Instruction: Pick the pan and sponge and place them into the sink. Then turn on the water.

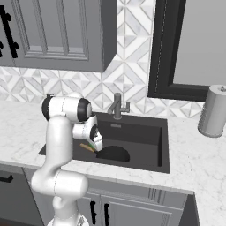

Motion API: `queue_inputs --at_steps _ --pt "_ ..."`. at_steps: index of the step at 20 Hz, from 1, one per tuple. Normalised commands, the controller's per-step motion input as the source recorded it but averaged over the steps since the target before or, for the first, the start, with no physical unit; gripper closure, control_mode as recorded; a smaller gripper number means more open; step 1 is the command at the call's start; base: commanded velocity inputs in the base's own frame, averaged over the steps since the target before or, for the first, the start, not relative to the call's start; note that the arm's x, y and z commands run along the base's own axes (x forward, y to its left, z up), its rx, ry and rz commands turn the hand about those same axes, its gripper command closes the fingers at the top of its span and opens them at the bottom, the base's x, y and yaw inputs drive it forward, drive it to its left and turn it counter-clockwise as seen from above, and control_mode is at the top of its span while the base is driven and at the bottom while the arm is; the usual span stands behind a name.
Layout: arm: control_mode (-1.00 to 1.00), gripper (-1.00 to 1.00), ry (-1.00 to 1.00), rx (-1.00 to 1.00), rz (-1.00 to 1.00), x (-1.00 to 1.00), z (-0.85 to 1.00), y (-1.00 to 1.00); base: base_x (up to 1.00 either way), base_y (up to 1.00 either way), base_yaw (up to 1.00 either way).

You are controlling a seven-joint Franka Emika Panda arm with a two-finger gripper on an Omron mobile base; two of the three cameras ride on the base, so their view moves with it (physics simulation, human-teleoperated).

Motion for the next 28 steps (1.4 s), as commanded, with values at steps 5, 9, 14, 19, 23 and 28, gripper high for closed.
queue_inputs --at_steps 5,9,14,19,23,28 --pt "-1.00 -1.00 0.00 0.00 0.01 0.00 0.00 0.00 0.00 0.00 0.00" --pt "-1.00 -1.00 0.00 0.00 0.08 -0.18 0.14 -0.02 0.00 0.00 0.00" --pt "-1.00 -1.00 -0.01 0.00 0.07 -0.26 0.63 0.00 0.00 0.00 0.00" --pt "-1.00 -1.00 0.00 0.00 0.07 -0.31 0.97 -0.09 0.00 0.00 0.00" --pt "-1.00 -1.00 0.00 0.02 0.10 -0.36 1.00 -0.32 0.00 0.00 0.00" --pt "-1.00 -1.00 0.00 0.01 0.04 -0.66 0.95 -0.44 0.00 0.00 0.00"
